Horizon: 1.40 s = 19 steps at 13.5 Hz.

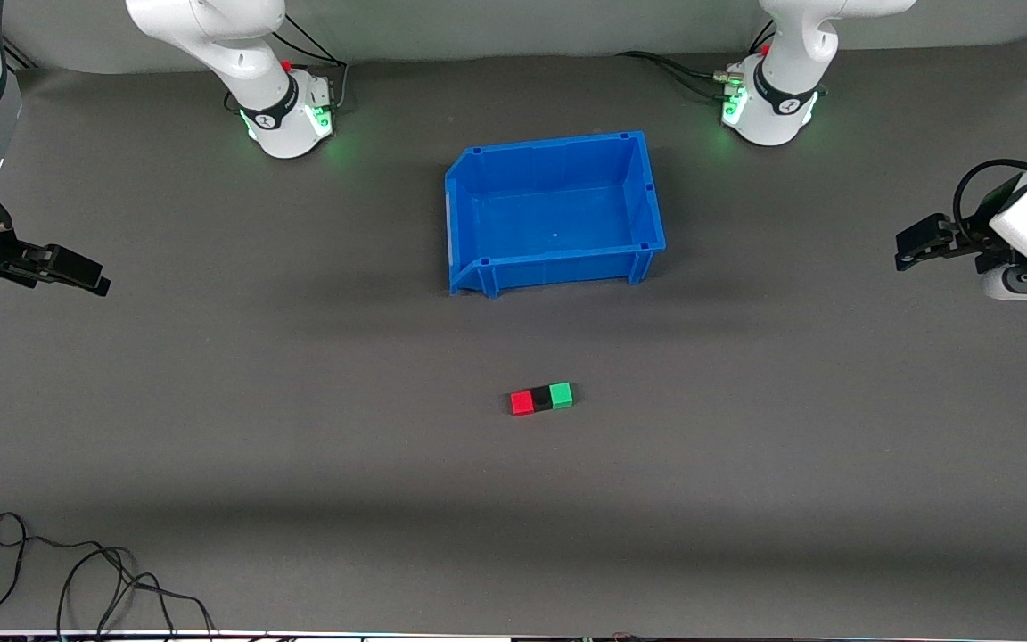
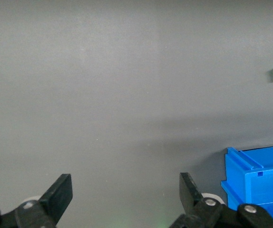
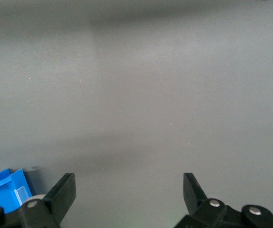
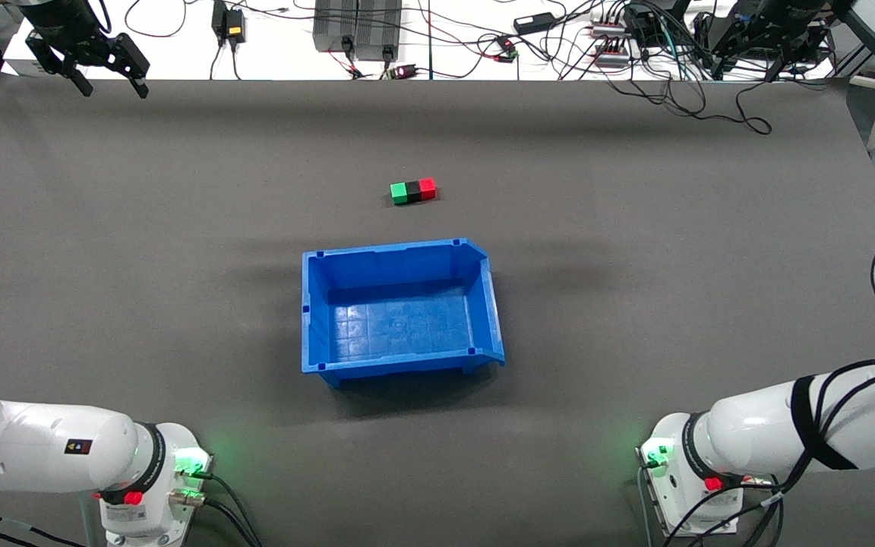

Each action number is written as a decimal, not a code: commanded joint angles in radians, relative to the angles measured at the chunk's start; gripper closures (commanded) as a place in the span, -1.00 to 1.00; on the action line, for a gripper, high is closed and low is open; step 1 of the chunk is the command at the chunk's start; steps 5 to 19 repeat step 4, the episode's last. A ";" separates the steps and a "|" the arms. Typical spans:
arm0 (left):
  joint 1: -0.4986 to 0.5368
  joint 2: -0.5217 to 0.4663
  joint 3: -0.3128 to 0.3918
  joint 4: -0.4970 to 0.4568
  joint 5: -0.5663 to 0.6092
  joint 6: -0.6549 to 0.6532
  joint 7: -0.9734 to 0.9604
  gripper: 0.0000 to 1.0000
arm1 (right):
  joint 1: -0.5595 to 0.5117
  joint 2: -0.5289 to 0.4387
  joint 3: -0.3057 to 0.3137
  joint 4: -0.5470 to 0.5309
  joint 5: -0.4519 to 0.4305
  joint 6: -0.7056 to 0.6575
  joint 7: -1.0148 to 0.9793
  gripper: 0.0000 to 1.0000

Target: Attach green and red cubes to black cube

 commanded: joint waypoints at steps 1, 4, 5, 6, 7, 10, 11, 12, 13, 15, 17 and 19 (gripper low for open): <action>0.008 -0.001 -0.008 0.019 0.015 -0.020 0.009 -1.00 | -0.004 -0.007 0.006 -0.005 -0.021 0.010 -0.021 -0.99; 0.008 0.001 -0.008 0.020 0.015 -0.020 0.008 -1.00 | -0.001 -0.008 0.006 -0.009 -0.019 0.008 -0.020 -0.99; 0.008 0.001 -0.008 0.020 0.015 -0.020 0.008 -1.00 | -0.001 -0.008 0.006 -0.009 -0.019 0.008 -0.020 -0.99; 0.008 0.001 -0.008 0.020 0.015 -0.020 0.008 -1.00 | -0.001 -0.008 0.006 -0.009 -0.019 0.008 -0.020 -0.99; 0.008 0.001 -0.008 0.020 0.015 -0.020 0.008 -1.00 | -0.001 -0.008 0.006 -0.009 -0.019 0.008 -0.020 -0.99; 0.008 0.001 -0.008 0.020 0.015 -0.020 0.008 -1.00 | -0.001 -0.008 0.006 -0.009 -0.019 0.008 -0.020 -0.99; 0.008 0.001 -0.008 0.020 0.015 -0.020 0.008 -1.00 | -0.001 -0.008 0.006 -0.009 -0.019 0.008 -0.020 -0.99; 0.008 0.001 -0.008 0.020 0.015 -0.020 0.008 -1.00 | -0.001 -0.008 0.006 -0.009 -0.019 0.008 -0.020 -0.99; 0.008 0.001 -0.008 0.020 0.015 -0.020 0.008 -1.00 | -0.001 -0.008 0.006 -0.009 -0.019 0.008 -0.020 -0.99; 0.008 0.001 -0.008 0.020 0.015 -0.020 0.008 -1.00 | -0.001 -0.008 0.006 -0.009 -0.019 0.008 -0.020 -0.99; 0.008 0.001 -0.008 0.020 0.015 -0.020 0.008 -1.00 | -0.001 -0.008 0.006 -0.009 -0.019 0.008 -0.020 -0.99; 0.008 0.001 -0.008 0.020 0.015 -0.020 0.008 -1.00 | -0.001 -0.008 0.006 -0.009 -0.019 0.008 -0.020 -0.99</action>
